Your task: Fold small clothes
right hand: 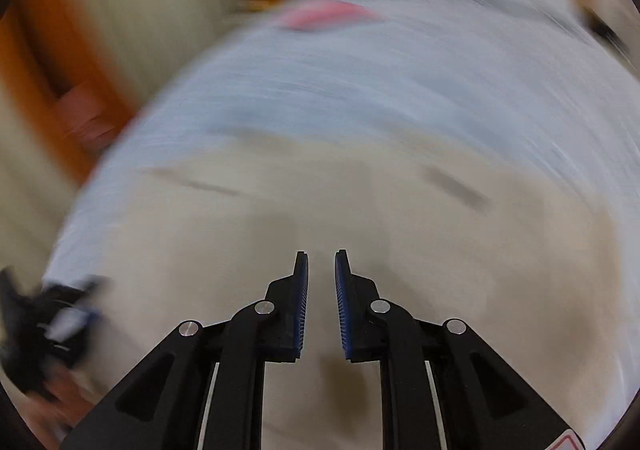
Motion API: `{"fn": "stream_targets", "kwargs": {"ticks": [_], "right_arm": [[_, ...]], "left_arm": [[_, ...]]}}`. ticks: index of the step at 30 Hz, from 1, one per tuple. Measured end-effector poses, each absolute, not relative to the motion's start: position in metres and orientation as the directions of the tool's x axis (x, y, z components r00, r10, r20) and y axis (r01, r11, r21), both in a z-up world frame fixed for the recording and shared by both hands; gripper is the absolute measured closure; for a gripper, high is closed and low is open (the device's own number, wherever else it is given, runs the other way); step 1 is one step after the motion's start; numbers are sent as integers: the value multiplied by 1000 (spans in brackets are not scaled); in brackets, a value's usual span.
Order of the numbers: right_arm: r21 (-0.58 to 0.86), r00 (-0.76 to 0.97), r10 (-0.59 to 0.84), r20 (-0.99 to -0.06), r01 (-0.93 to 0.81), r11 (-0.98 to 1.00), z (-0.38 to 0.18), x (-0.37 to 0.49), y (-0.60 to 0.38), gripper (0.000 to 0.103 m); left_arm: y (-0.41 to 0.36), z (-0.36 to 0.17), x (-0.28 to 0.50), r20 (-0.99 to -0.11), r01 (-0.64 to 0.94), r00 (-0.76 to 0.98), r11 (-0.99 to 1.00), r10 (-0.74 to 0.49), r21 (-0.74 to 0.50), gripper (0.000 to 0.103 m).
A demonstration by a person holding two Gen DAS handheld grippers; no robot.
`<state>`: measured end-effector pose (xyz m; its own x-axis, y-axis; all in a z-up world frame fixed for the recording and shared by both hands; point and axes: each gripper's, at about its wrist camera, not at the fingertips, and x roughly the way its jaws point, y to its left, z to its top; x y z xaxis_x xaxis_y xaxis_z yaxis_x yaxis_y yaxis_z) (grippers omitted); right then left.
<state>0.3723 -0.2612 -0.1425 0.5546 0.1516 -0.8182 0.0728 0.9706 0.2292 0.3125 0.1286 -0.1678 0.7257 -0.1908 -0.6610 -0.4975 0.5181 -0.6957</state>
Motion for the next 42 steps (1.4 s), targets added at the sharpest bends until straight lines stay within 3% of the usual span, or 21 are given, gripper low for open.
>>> {"fn": "stream_targets", "kwargs": {"ticks": [1, 2, 4, 5, 7, 9, 11, 13, 15, 19, 21, 22, 25, 28, 32, 35, 36, 42], "right_arm": [[231, 535, 102, -839, 181, 956, -155, 357, -299, 103], [341, 572, 142, -808, 256, 905, -158, 333, -340, 103], [355, 632, 68, -772, 338, 872, -135, 299, -367, 101], [353, 654, 56, -754, 331, 875, -126, 291, -367, 89], [371, 681, 96, -726, 270, 889, -117, 280, -357, 89], [325, 643, 93, -760, 251, 912, -129, 283, -350, 90], [302, 587, 82, -806, 288, 909, -156, 289, -361, 102], [379, 621, 107, -777, 325, 866, -151, 287, -371, 101], [348, 664, 51, -746, 323, 880, -127, 279, -364, 88], [306, 641, 69, -765, 266, 914, -130, 288, -337, 87], [211, 596, 20, -803, 252, 944, -143, 304, -334, 88], [177, 586, 0, -810, 245, 953, -146, 311, -333, 93], [145, 579, -22, -815, 240, 960, -143, 310, -334, 94], [124, 563, -33, -826, 239, 963, -128, 293, -335, 86], [75, 515, -51, -855, 219, 973, -112, 233, -342, 53], [51, 451, -49, -891, 208, 977, -111, 174, -351, 50], [69, 425, -27, -905, 209, 975, -113, 154, -355, 50], [310, 303, 220, -927, 294, 904, -139, 51, -371, 47]], "left_arm": [[128, -168, 313, -662, -497, 724, 521, -192, -694, 77], [128, -168, 313, -664, -496, 723, 525, -191, -692, 76], [124, -165, 314, -672, -496, 720, 548, -173, -673, 75], [122, -165, 315, -675, -496, 719, 560, -163, -664, 74], [117, -163, 316, -685, -493, 715, 592, -141, -637, 73], [113, -162, 317, -692, -491, 711, 617, -123, -615, 72], [111, -161, 318, -697, -488, 708, 632, -118, -602, 72], [110, -161, 318, -699, -485, 706, 642, -113, -594, 72], [106, -159, 319, -707, -483, 701, 666, -96, -569, 72], [87, -153, 321, -724, -471, 689, 734, -40, -489, 60], [74, -150, 324, -737, -452, 676, 791, 1, -413, 55], [70, -150, 325, -743, -443, 669, 812, 18, -380, 54], [69, -152, 327, -748, -434, 663, 828, 27, -355, 52], [67, -150, 326, -746, -425, 665, 837, 31, -344, 49], [55, -142, 312, -774, -358, 633, 871, -38, -336, 30], [59, -129, 283, -796, -271, 584, 886, -160, -377, 23], [65, -122, 264, -797, -252, 575, 886, -186, -389, 16], [112, -110, 151, -863, -254, 489, 924, -131, -284, 8]]}}
